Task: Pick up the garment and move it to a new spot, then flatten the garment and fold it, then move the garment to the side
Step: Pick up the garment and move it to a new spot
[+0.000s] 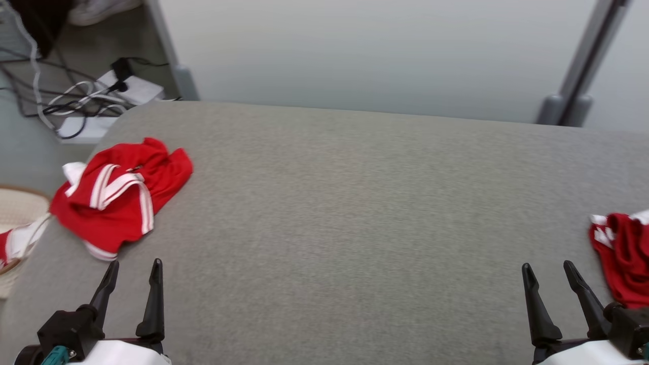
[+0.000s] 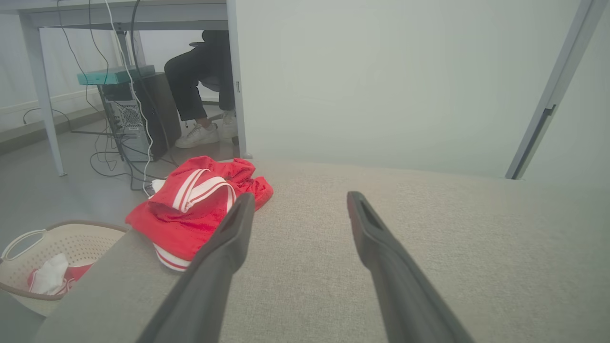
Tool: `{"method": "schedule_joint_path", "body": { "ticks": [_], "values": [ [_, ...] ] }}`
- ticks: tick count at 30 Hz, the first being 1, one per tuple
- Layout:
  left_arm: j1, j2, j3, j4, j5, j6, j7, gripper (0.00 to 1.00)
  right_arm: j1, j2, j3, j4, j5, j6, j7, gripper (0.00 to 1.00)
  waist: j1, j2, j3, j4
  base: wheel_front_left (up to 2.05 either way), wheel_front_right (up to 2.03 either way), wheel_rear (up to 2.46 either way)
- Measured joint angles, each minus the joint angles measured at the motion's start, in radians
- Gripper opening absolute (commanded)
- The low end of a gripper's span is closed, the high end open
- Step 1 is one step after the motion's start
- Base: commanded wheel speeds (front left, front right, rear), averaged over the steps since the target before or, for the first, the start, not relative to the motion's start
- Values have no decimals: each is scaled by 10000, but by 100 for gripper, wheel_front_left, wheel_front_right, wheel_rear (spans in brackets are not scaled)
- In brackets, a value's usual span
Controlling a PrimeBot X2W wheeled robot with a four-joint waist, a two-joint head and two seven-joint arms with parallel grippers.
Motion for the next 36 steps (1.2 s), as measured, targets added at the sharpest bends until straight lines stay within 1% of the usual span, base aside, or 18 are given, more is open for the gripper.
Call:
{"method": "schedule_joint_path", "body": {
  "ticks": [1, 10, 15, 21, 30, 34, 36],
  "values": [
    [2, 4, 21, -8, 2, 48, -10, 100, -3, 0, 40, -21, 0, 0, 2, 100, 0, 0, 11, 179, 0, 0, 0],
    [49, -19, 6, 12, -77, 33, -96, 100, -3, 0, 25, -48, 4, 0, 21, 100, 0, 0, 108, 1944, 0, 0, 0],
    [48, -56, -10, 119, -178, -44, -182, 100, -3, 0, 31, -58, 2, 0, 102, 100, 0, 0, 152, 2554, 0, 0, 0],
    [-3, -151, -8, 249, -253, -56, -259, 100, -1, -12, 56, -67, 4, 0, 111, 100, 0, 0, 216, 2572, 0, 0, 0],
    [-205, -117, -12, 276, -247, -132, -307, 100, -1, -35, 92, -92, 19, 0, 219, 100, 0, 0, 300, 2423, 0, 0, 0],
    [-804, 90, 98, 48, -130, -146, -316, 100, -3, -90, 79, -171, 19, 0, 286, 100, 0, 0, 429, 2410, 0, 0, 0],
    [-1274, 337, 240, -121, -29, -221, -314, 100, -9, -113, 81, -217, 17, 0, 299, 100, 0, 0, 496, 2409, 0, 0, 0]
  ]
}}
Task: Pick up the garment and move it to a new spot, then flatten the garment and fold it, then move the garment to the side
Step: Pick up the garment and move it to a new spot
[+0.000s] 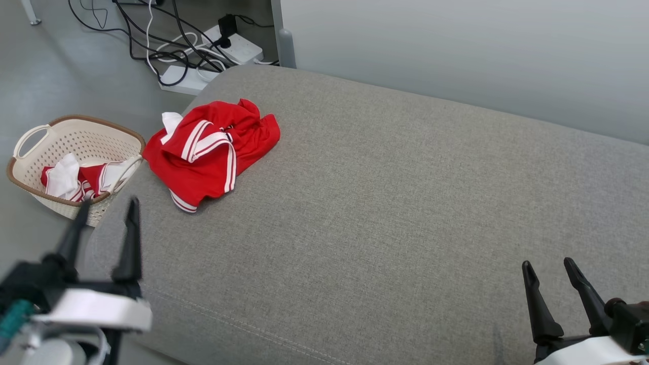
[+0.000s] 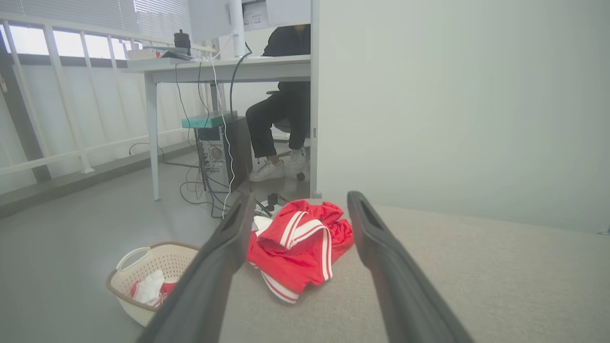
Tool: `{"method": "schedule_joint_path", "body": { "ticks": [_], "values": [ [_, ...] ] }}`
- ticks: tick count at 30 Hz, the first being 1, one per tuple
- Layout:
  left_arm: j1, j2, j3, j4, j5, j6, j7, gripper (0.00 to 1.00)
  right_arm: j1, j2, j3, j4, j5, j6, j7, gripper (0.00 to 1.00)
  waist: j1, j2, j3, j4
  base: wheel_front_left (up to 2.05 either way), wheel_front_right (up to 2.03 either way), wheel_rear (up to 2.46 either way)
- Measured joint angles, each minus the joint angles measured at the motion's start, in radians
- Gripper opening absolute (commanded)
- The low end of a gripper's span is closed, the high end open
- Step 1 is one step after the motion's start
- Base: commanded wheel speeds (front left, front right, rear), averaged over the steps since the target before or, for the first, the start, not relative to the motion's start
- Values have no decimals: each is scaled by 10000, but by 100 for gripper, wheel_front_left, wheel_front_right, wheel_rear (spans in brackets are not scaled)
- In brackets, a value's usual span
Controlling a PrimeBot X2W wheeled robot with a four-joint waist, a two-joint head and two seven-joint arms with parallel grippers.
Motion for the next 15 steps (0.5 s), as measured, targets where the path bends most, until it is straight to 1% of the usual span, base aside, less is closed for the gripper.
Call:
{"method": "schedule_joint_path", "body": {
  "ticks": [2, 5, 6, 7, 8, 10, 12, 15],
  "values": [
    [-563, 316, 178, -280, 77, -15, 63, 100, -35, -31, 6, -100, 0, 0, 15, 100, 0, 0, 85, -21, 0, 0, 0],
    [-1741, 788, 414, -602, 121, -242, 439, 100, -198, -121, 10, -182, -2, 0, 94, 100, 0, 0, 247, -80, 0, 0, 0],
    [-1741, 788, 414, -602, 121, -242, 439, 100, -198, -121, 10, -182, -2, 0, 94, 100, 0, 0, 247, -80, 0, 0, 0],
    [-2661, 1041, 527, -531, -23, -562, 880, 100, -285, -182, 19, -255, -4, 0, 121, 100, 0, 0, 381, -140, 0, 0, 0],
    [-2661, 1041, 527, -531, -23, -562, 880, 100, -285, -182, 19, -255, -4, 0, 121, 100, 0, 0, 381, -140, 0, 0, 0],
    [-3615, 1271, 665, -128, -424, -982, 1388, 100, -382, -270, 86, -299, -63, 0, 209, 100, 0, 0, 533, -240, 0, 0, 0],
    [-4540, 1569, 715, 525, -784, -1352, 1969, 100, -531, -466, 270, -441, -163, 0, 234, 100, 0, 0, 702, -390, 0, 0, 0],
    [-5892, 1837, 734, 1891, -1264, -1891, 2849, 100, -862, -675, 395, -579, -180, 0, 238, 100, 0, 0, 1036, -632, 0, 0, 0]
  ]
}}
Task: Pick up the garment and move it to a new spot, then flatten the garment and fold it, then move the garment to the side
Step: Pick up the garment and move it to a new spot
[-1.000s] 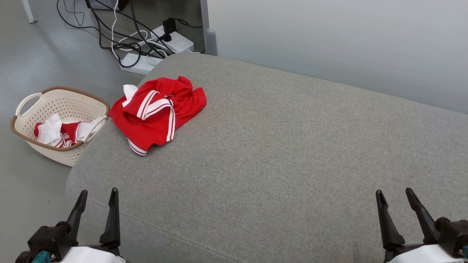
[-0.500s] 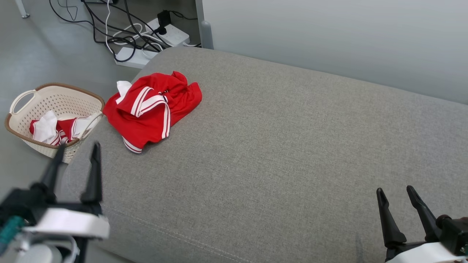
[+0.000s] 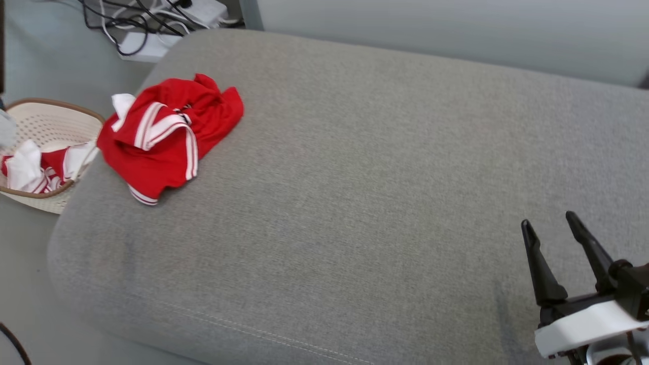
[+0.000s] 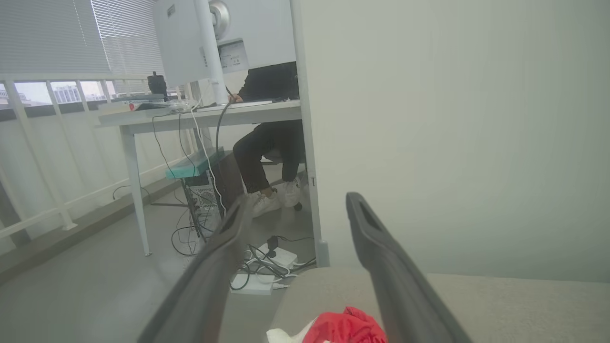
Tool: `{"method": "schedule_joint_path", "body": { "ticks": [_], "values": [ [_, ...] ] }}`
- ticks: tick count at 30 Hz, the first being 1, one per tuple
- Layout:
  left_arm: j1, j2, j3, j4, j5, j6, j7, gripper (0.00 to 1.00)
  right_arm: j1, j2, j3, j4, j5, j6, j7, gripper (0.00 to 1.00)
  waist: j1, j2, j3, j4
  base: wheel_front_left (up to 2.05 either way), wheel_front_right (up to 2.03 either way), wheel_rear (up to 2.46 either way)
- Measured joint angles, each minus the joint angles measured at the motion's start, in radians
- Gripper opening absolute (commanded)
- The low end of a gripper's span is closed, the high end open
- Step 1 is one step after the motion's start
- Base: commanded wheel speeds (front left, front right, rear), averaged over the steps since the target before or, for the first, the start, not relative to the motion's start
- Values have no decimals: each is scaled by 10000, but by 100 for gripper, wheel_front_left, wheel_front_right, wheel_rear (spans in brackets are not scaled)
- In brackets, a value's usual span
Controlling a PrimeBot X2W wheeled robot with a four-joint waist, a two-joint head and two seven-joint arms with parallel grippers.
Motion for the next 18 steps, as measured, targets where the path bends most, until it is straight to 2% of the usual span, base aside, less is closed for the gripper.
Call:
{"method": "schedule_joint_path", "body": {
  "ticks": [3, 8, 12, 18],
  "values": [
    [-1375, -8, -148, 2190, -499, -548, 995, 100, -360, -238, 117, -190, 0, 0, 90, 100, 0, 0, 534, -358, 0, 0, 0],
    [-2099, -136, -617, 4679, -579, -1064, 1733, 100, -710, -437, 244, -284, 2, 0, 105, 100, 0, 0, 1263, -858, 0, 0, 0],
    [-2272, -430, -754, 6130, -805, -1285, 1977, 100, -872, -573, 255, -357, 4, 0, 178, 100, 0, 0, 1823, -1222, 0, 0, 0],
    [-2326, -621, -819, 7486, -842, -1409, 1868, 100, -1206, -777, 240, -587, 15, 0, 190, 100, 0, 0, 2557, -1622, 0, 0, 0]
  ]
}}
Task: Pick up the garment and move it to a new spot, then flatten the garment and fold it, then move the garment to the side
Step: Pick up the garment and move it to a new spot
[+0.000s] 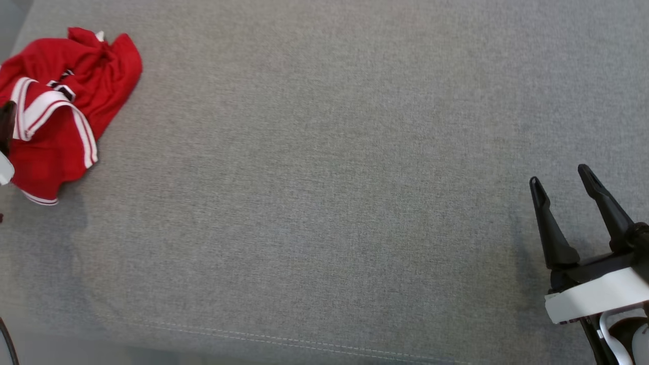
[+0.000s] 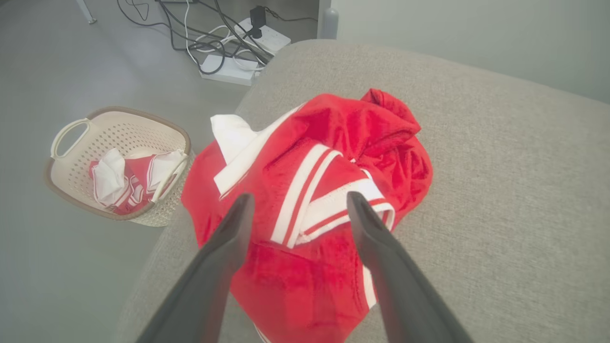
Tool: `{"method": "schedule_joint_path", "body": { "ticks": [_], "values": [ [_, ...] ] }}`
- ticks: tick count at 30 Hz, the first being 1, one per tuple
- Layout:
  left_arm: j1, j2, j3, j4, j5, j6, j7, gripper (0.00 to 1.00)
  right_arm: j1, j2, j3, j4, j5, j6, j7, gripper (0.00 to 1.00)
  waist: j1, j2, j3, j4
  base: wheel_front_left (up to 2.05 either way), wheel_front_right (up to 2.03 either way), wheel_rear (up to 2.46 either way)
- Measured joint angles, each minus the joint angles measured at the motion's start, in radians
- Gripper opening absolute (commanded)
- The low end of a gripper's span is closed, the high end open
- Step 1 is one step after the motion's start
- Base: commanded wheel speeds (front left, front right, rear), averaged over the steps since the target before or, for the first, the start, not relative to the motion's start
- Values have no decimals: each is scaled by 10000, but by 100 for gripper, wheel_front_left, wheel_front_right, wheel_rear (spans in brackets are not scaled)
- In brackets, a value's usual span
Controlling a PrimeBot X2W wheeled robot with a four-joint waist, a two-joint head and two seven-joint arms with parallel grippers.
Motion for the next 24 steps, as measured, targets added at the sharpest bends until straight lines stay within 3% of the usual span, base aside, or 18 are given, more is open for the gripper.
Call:
{"method": "schedule_joint_path", "body": {
  "ticks": [14, 15, 16, 18, 24],
  "values": [
    [-731, 50, 0, 1666, -274, -140, -474, 100, -217, -278, -40, -606, 98, 0, 222, 100, 0, 0, 1042, -437, 0, 0, 0],
    [-823, 52, -38, 1795, -232, -140, -489, 87, -252, -301, -48, -640, 98, 0, 263, 100, 0, 0, 1111, -454, 0, 0, 0],
    [-883, 52, -46, 1870, -228, -140, -504, 64, -270, -309, -56, -646, 100, 0, 265, 100, 0, 0, 1174, -467, 0, 0, 0],
    [-1051, 19, -59, 2059, -226, -140, -623, 0, -280, -313, -100, -663, 117, 0, 303, 100, 0, 0, 1289, -474, 0, 0, 0],
    [-1428, -54, -232, 2564, -119, -140, -800, 0, -293, -309, -161, -663, 127, 0, 305, 100, 0, 0, 1311, -413, 0, 0, 0]
  ]
}}
